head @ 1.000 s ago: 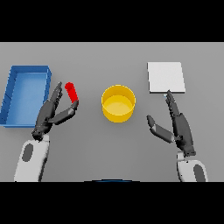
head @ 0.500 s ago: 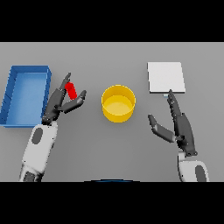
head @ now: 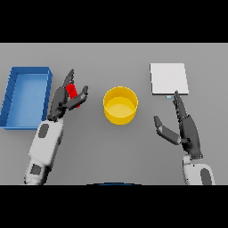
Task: Pick up the red beaker and tilt it to pour out 1 green nut into yellow bowl. Pick up the yellow bowl and place it on the metallic measuring scale.
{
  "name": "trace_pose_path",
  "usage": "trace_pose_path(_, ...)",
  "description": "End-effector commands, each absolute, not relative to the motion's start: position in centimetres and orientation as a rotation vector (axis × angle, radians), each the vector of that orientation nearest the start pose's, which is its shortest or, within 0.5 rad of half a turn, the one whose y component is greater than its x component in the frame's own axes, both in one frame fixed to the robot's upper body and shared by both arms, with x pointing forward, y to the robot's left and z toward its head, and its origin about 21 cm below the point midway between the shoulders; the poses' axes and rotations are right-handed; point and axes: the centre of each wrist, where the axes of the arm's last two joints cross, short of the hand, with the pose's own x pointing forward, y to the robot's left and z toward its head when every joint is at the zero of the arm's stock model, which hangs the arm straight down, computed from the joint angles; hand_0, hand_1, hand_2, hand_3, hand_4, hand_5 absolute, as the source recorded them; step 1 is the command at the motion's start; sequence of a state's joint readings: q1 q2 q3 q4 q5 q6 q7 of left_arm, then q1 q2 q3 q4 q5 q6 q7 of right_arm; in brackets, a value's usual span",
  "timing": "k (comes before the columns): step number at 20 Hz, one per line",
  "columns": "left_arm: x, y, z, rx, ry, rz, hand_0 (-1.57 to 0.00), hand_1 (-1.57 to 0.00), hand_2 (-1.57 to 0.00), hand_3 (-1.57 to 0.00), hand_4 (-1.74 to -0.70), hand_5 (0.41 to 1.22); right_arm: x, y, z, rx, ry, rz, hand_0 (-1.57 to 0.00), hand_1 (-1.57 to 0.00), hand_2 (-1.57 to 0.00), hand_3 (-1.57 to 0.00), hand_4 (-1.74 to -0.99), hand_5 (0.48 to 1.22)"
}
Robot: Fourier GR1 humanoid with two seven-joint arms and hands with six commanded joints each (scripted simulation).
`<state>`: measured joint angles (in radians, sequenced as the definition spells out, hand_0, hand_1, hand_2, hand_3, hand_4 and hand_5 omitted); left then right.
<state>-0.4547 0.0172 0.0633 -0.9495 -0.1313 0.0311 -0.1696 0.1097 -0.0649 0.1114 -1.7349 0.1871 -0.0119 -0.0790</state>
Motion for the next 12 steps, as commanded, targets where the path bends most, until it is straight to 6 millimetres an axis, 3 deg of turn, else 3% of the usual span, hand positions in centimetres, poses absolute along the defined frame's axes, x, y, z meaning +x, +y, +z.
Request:
trace_pose_path(1, 35.1, 19.4, -3.2, 0.034, -1.546, -0.198, -0.08, -0.09, -0.16, -0.13, -1.36, 0.761, 21.6, -22.4, 1.5, -0.128, -1.713, 0.248, 0.0, 0.0, 0.0, 0.0, -1.242, 0.645)
trace_pose_path(2, 34.9, 18.8, -3.7, 0.027, -1.556, -0.192, -0.21, -0.23, -0.29, -0.25, -1.4, 0.787, 21.8, -22.4, 1.6, -0.129, -1.702, 0.248, 0.0, 0.0, 0.0, 0.0, -1.24, 0.645)
trace_pose_path(4, 35.4, 18.5, -3.4, 0.084, -1.558, -0.178, -0.55, -0.59, -0.66, -0.73, -1.47, 0.943, 21.8, -22.4, 1.5, -0.135, -1.699, 0.252, 0.0, 0.0, 0.0, 0.0, -1.237, 0.648)
trace_pose_path(5, 35.5, 18.3, -3.6, 0.116, -1.551, -0.2, -0.76, -0.78, -0.84, -0.88, -1.52, 0.999, 21.8, -22.5, 1.6, -0.133, -1.699, 0.242, 0.0, 0.0, 0.0, 0.0, -1.239, 0.648)
trace_pose_path(7, 35.8, 18.0, -3.3, 0.146, -1.566, -0.255, -1.05, -1.07, -1.11, -1.06, -1.59, 1.079, 21.9, -22.2, 1.5, -0.134, -1.694, 0.246, 0.0, 0.0, 0.0, 0.0, -1.239, 0.648)
trace_pose_path(9, 35.4, 18.1, -3.4, 0.127, -1.577, -0.255, -1.24, -1.25, -1.27, -1.15, -1.64, 1.13, 21.9, -22.0, 1.5, -0.136, -1.712, 0.245, 0.0, 0.0, 0.0, 0.0, -1.242, 0.65)
trace_pose_path(12, 35.6, 17.9, -3.1, 0.133, -1.561, -0.258, -1.4, -1.41, -1.42, -1.36, -1.54, 1.174, 21.8, -22.0, 1.6, -0.114, -1.718, 0.233, 0.0, 0.0, 0.0, 0.0, -1.255, 0.644)
